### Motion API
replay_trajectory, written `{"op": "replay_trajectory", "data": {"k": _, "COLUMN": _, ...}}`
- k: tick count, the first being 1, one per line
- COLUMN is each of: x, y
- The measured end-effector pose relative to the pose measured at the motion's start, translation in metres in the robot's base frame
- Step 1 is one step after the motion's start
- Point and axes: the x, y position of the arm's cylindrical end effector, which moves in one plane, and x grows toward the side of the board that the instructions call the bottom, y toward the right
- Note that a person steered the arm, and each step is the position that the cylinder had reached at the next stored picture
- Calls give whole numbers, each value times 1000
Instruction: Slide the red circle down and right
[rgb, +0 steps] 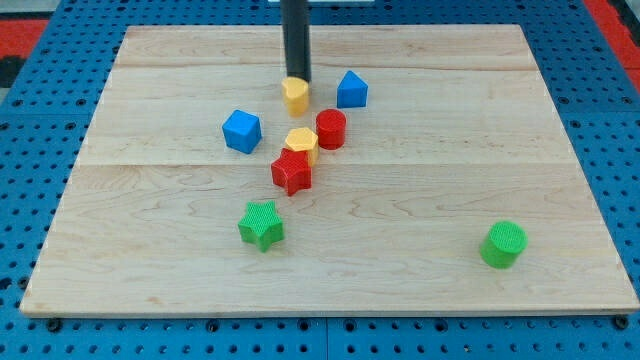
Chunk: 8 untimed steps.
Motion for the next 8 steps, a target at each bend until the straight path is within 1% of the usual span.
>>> {"op": "replay_trajectory", "data": {"k": 1, "x": 47, "y": 0}}
{"op": "replay_trajectory", "data": {"k": 2, "x": 58, "y": 1}}
{"op": "replay_trajectory", "data": {"k": 3, "x": 73, "y": 26}}
{"op": "replay_trajectory", "data": {"k": 5, "x": 164, "y": 107}}
{"op": "replay_trajectory", "data": {"k": 6, "x": 152, "y": 102}}
{"op": "replay_trajectory", "data": {"k": 7, "x": 144, "y": 76}}
{"op": "replay_trajectory", "data": {"k": 8, "x": 138, "y": 90}}
